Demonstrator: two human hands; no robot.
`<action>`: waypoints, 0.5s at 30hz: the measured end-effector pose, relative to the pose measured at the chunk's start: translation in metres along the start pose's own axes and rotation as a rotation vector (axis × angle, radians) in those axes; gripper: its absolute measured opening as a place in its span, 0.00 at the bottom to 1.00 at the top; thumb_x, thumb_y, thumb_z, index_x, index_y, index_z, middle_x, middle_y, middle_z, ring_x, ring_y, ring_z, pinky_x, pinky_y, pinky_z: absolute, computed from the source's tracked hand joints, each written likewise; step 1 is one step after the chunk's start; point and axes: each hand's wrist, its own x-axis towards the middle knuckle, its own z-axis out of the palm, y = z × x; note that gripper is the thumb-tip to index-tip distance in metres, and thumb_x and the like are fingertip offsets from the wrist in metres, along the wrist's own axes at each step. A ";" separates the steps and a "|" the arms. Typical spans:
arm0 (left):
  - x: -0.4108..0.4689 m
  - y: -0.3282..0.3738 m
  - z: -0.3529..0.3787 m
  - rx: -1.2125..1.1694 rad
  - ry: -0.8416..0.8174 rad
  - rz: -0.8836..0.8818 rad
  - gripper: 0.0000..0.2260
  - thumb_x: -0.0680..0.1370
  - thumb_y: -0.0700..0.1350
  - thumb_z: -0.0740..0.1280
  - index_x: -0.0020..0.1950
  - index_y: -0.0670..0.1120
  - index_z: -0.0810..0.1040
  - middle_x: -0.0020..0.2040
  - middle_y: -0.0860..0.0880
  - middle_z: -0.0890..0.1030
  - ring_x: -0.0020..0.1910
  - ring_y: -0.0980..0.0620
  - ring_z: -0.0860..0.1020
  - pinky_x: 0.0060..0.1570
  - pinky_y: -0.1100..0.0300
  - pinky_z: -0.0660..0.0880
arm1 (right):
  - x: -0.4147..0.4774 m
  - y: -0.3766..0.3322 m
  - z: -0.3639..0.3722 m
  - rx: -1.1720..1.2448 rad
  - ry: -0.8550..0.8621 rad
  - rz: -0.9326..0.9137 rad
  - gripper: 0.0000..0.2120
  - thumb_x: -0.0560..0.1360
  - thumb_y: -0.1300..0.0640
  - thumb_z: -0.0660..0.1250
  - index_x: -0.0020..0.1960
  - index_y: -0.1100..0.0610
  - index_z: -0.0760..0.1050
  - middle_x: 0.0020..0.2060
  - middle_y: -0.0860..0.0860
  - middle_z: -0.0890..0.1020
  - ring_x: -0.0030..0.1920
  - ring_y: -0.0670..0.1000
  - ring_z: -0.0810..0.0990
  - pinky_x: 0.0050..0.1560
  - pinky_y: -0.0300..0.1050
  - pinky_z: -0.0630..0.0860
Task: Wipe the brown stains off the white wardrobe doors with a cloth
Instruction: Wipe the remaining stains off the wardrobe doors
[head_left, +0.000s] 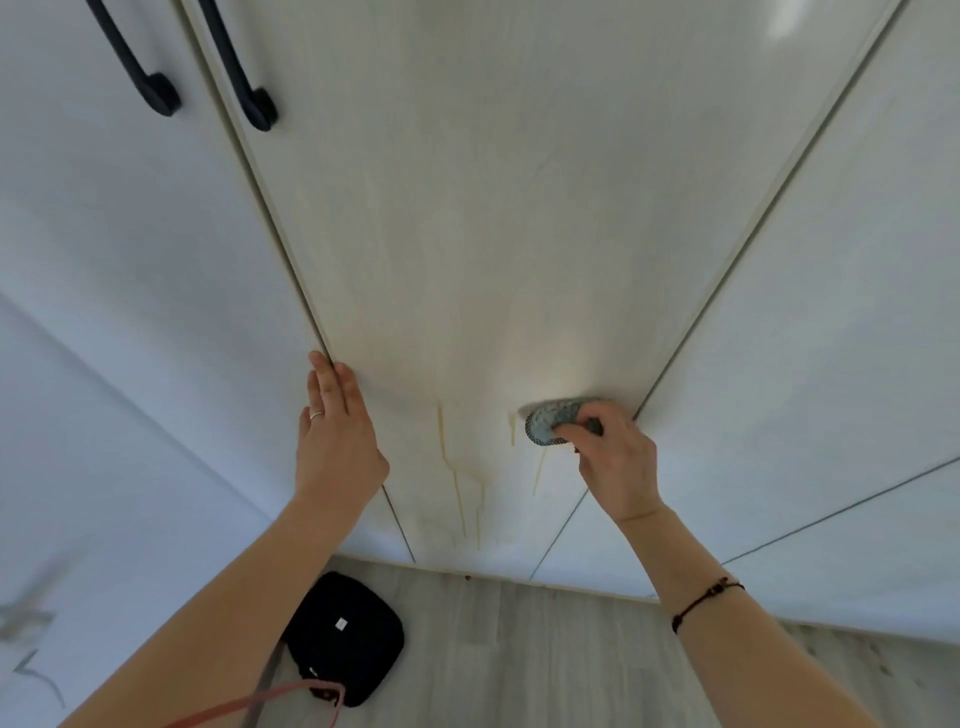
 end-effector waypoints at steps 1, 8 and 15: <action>0.000 0.000 0.001 -0.004 -0.003 -0.003 0.41 0.74 0.39 0.66 0.79 0.32 0.46 0.79 0.30 0.40 0.78 0.34 0.56 0.71 0.46 0.69 | 0.007 0.003 -0.008 0.005 0.055 0.008 0.20 0.62 0.75 0.70 0.46 0.54 0.86 0.48 0.54 0.79 0.41 0.56 0.81 0.30 0.46 0.78; 0.003 -0.002 0.001 -0.033 0.003 0.010 0.42 0.71 0.36 0.66 0.79 0.32 0.46 0.79 0.31 0.40 0.78 0.34 0.57 0.70 0.46 0.70 | 0.070 0.009 -0.055 0.034 0.433 0.117 0.21 0.68 0.74 0.62 0.47 0.55 0.86 0.49 0.50 0.71 0.39 0.50 0.72 0.36 0.38 0.68; 0.002 -0.010 0.007 -0.026 0.013 0.039 0.44 0.73 0.41 0.68 0.79 0.33 0.42 0.79 0.32 0.38 0.79 0.36 0.54 0.74 0.47 0.65 | 0.014 0.020 -0.021 -0.072 0.150 0.018 0.16 0.64 0.76 0.74 0.44 0.59 0.86 0.48 0.50 0.69 0.42 0.52 0.72 0.34 0.40 0.71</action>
